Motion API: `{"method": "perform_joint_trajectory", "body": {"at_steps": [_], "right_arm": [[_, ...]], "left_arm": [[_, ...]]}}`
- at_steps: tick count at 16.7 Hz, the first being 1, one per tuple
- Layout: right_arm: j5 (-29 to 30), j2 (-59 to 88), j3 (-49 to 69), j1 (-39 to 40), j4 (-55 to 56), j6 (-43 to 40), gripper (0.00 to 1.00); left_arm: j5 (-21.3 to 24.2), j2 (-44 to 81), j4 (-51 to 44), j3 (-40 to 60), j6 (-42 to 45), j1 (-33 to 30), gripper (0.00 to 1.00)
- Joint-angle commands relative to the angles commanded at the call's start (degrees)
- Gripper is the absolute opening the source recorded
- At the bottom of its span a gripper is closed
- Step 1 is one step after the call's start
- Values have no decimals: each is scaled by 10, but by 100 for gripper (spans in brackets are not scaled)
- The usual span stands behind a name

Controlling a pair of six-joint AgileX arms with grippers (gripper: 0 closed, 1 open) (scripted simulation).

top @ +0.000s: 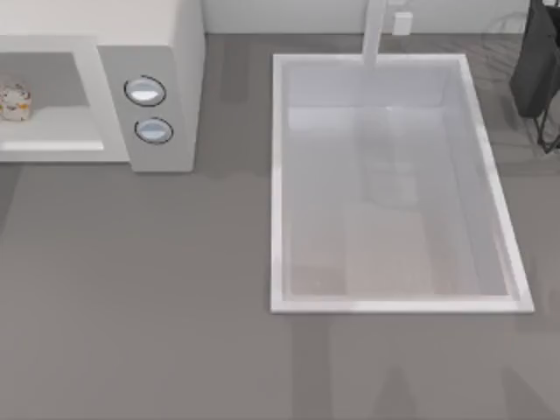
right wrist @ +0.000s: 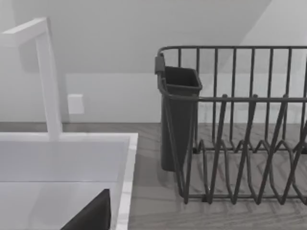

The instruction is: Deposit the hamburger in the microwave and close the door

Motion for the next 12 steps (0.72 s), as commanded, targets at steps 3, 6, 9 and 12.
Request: {"method": "perform_joint_trajectory", "body": {"at_steps": [3, 6, 9, 12], "right_arm": [[0, 0, 0, 0, 0, 0, 100], [0, 0, 0, 0, 0, 0, 100], [0, 0, 0, 0, 0, 0, 100], [0, 0, 0, 0, 0, 0, 100]], "left_arm": [[-16, -58, 33, -76, -34, -33, 0], [-33, -122, 71, -163, -73, -67, 0], [-42, -155, 93, -198, -94, -86, 0], [-42, -156, 93, -199, -94, -86, 0]]}}
